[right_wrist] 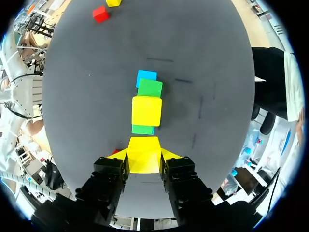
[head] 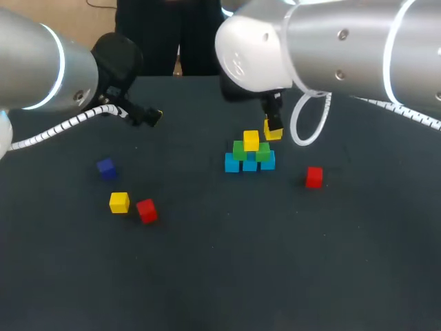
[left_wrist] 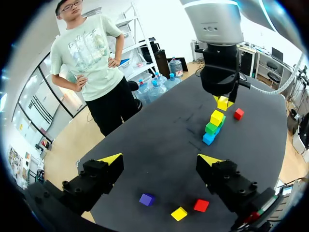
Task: Place the blue cubes, place green cubes on the blue cubes, place the yellow cubes on the green cubes, then place the red cubes on the yellow cubes, and place purple cube on the red cubes.
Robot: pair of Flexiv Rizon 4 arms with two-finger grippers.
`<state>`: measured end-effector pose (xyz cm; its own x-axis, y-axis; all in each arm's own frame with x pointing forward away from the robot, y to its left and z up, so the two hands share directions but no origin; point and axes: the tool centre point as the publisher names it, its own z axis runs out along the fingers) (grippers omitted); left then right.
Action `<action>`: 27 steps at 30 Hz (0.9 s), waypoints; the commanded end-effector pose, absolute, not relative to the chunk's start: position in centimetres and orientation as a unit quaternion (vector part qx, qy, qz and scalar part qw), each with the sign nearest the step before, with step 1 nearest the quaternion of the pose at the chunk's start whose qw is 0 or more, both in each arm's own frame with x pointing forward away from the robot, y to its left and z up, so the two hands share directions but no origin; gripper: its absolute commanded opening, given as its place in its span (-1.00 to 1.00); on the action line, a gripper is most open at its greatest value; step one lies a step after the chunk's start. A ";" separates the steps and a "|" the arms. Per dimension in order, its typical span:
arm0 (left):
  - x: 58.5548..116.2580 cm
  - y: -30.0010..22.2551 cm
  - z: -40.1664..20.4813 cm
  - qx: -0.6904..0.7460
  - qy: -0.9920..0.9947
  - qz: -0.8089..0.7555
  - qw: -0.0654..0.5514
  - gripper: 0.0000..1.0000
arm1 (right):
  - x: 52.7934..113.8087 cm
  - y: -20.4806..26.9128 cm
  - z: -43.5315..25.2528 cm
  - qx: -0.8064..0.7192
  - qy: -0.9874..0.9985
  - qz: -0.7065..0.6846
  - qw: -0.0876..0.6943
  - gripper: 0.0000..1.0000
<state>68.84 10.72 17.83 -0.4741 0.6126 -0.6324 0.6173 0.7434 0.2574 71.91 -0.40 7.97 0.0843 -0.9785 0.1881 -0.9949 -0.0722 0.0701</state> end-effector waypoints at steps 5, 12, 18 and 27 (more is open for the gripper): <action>68.8 10.8 17.8 0.359 0.858 -0.004 0.367 1.00 | 71.3 -0.4 7.7 0.734 -0.672 0.043 0.086 -1.00; 68.8 10.8 17.8 0.359 0.858 -0.004 0.367 1.00 | 71.4 -0.1 7.3 0.736 -0.670 0.038 0.087 -1.00; 68.8 10.8 17.8 0.359 0.858 -0.004 0.367 1.00 | 71.3 0.0 7.0 0.736 -0.670 0.034 0.088 -1.00; 68.8 10.8 17.8 0.359 0.858 -0.004 0.367 1.00 | 71.3 0.3 6.7 0.738 -0.668 0.030 0.088 -1.00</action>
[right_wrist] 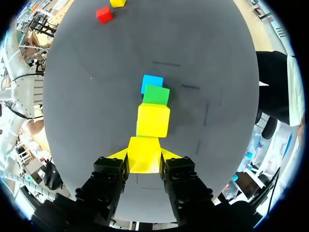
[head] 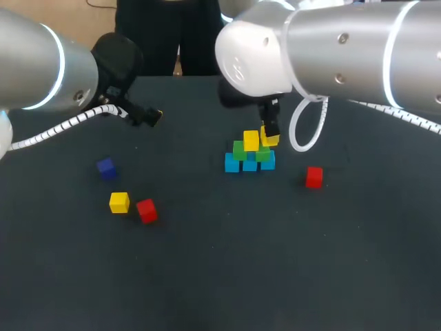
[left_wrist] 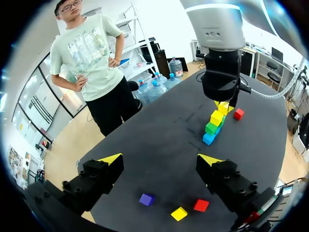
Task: Place the blue cubes, place green cubes on the blue cubes, place the yellow cubes on the green cubes, then place the red cubes on the yellow cubes, and place purple cube on the red cubes.
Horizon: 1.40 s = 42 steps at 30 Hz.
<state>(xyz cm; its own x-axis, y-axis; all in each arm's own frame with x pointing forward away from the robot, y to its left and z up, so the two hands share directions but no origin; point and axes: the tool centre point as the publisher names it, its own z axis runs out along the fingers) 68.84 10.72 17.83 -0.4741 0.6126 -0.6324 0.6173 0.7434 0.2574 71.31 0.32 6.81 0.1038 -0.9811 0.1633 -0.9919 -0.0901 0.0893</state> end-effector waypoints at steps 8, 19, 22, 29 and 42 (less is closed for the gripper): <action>68.8 10.8 17.8 0.359 0.858 -0.004 0.367 1.00 | 71.2 0.3 6.5 0.737 -0.669 0.027 0.090 -1.00; 68.8 10.8 17.8 0.359 0.858 -0.004 0.367 1.00 | 71.2 0.2 6.0 0.736 -0.670 0.024 0.093 -1.00; 68.8 10.8 17.8 0.359 0.858 -0.004 0.367 1.00 | 71.3 0.2 6.0 0.737 -0.669 0.024 0.092 -1.00; 68.8 10.8 17.8 0.359 0.858 -0.004 0.367 1.00 | 71.5 0.4 5.9 0.739 -0.668 0.024 0.091 -1.00; 68.8 10.8 17.8 0.359 0.858 -0.004 0.367 1.00 | 71.7 0.6 5.7 0.741 -0.665 0.022 0.091 -1.00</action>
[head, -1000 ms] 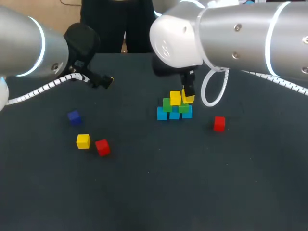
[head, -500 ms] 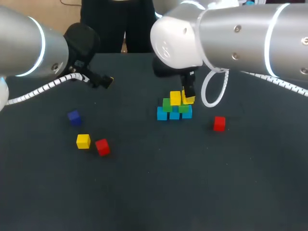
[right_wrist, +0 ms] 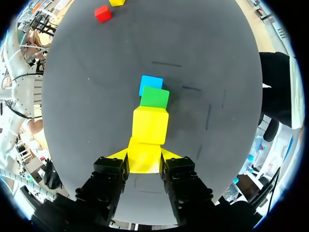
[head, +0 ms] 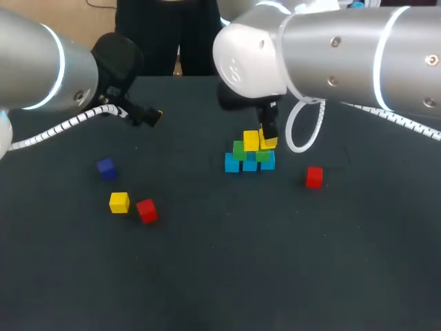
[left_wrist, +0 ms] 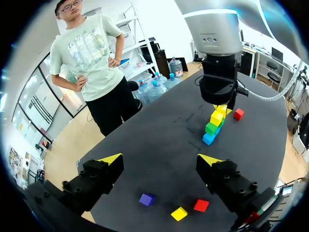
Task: Place the blue cubes, place green cubes on the blue cubes, place the yellow cubes on the green cubes, then place the red cubes on the yellow cubes, and place purple cube on the red cubes.
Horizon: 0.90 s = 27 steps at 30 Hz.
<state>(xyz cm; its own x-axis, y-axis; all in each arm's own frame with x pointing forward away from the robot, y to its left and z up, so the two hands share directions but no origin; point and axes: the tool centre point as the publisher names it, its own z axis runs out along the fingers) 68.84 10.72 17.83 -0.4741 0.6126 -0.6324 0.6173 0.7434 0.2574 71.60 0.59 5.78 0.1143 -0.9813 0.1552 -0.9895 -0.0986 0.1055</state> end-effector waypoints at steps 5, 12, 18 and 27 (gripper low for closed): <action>68.8 10.8 17.8 0.359 0.858 -0.004 0.367 1.00 | 71.7 0.6 5.7 0.742 -0.664 0.021 0.091 -1.00; 68.8 10.8 17.8 0.359 0.858 -0.004 0.367 1.00 | 71.6 0.6 5.5 0.742 -0.664 0.019 0.093 -1.00; 68.8 10.8 17.8 0.359 0.858 -0.004 0.367 1.00 | 71.6 0.6 5.4 0.742 -0.663 0.019 0.093 -1.00; 68.8 10.8 17.8 0.359 0.858 -0.004 0.367 1.00 | 71.6 0.7 5.3 0.743 -0.662 0.018 0.093 -1.00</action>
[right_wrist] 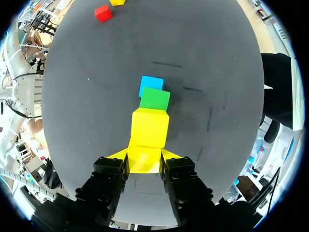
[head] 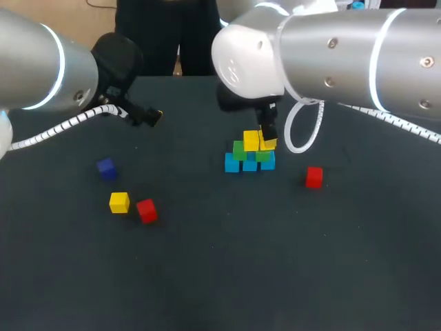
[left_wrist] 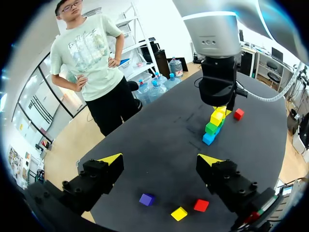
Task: Place the blue cubes, place green cubes on the blue cubes, place the yellow cubes on the green cubes, then place the red cubes on the yellow cubes, and place purple cube on the red cubes.
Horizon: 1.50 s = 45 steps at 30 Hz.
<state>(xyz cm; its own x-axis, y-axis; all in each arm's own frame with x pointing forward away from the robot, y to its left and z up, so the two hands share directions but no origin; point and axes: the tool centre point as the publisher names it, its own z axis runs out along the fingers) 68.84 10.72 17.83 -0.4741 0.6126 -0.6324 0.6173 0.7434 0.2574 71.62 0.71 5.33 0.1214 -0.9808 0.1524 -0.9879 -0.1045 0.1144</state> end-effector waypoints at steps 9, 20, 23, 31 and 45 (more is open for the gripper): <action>68.8 10.8 17.8 0.359 0.858 -0.004 0.367 1.00 | 71.7 0.6 5.2 0.742 -0.663 0.017 0.095 -1.00; 68.8 10.8 17.8 0.359 0.858 -0.004 0.367 1.00 | 71.7 0.6 5.2 0.743 -0.663 0.019 0.094 -1.00; 68.8 10.8 17.8 0.359 0.858 -0.004 0.367 1.00 | 71.8 0.6 5.2 0.742 -0.663 0.020 0.095 -1.00; 68.8 10.8 17.8 0.359 0.858 -0.004 0.367 1.00 | 71.8 0.6 5.3 0.744 -0.662 0.020 0.095 -1.00; 68.8 10.8 17.8 0.359 0.858 -0.004 0.367 1.00 | 71.8 0.8 5.2 0.746 -0.659 0.017 0.096 -1.00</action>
